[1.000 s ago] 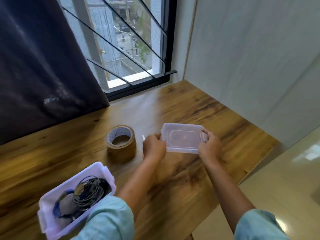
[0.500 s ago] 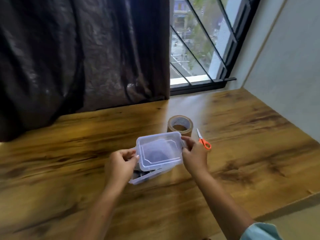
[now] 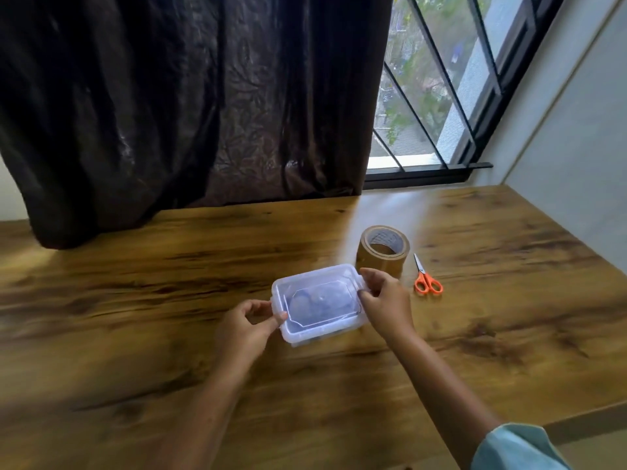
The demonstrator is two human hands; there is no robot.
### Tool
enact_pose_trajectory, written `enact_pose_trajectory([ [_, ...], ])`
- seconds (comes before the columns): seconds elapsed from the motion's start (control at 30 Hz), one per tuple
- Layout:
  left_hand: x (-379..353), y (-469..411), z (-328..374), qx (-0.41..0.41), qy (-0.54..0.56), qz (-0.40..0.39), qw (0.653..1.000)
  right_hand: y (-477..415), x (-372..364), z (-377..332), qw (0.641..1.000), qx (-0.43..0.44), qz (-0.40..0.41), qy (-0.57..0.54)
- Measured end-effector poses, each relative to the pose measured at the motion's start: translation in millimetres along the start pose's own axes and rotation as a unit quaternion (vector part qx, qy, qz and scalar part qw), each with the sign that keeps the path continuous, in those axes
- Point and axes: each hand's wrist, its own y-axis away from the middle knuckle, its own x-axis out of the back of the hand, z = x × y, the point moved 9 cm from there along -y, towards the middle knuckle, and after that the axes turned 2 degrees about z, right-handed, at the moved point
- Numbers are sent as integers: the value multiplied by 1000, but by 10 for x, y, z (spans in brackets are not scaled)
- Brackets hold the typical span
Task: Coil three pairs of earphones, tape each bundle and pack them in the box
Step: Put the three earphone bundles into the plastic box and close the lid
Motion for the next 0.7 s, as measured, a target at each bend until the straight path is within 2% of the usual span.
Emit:
enact_pose_trajectory([
  [0.17,-161,0,-133,121,124,-96,980,-40,-81,135,996,-70,-53,-34],
  [0.33,-242,-3,-127,179,116,-169,962,-94,-130,407,955,-229,-171,-76],
  [0.43,-242,-35,-127,177,116,-188,959,-86,-168,429,933,-270,-223,-86],
  [0.53,-228,-88,-125,164,113,-175,964,-127,-182,447,930,-274,-234,-77],
  [0.7,-188,-73,30,83,70,-128,986,-127,-203,529,907,-308,-279,-69],
])
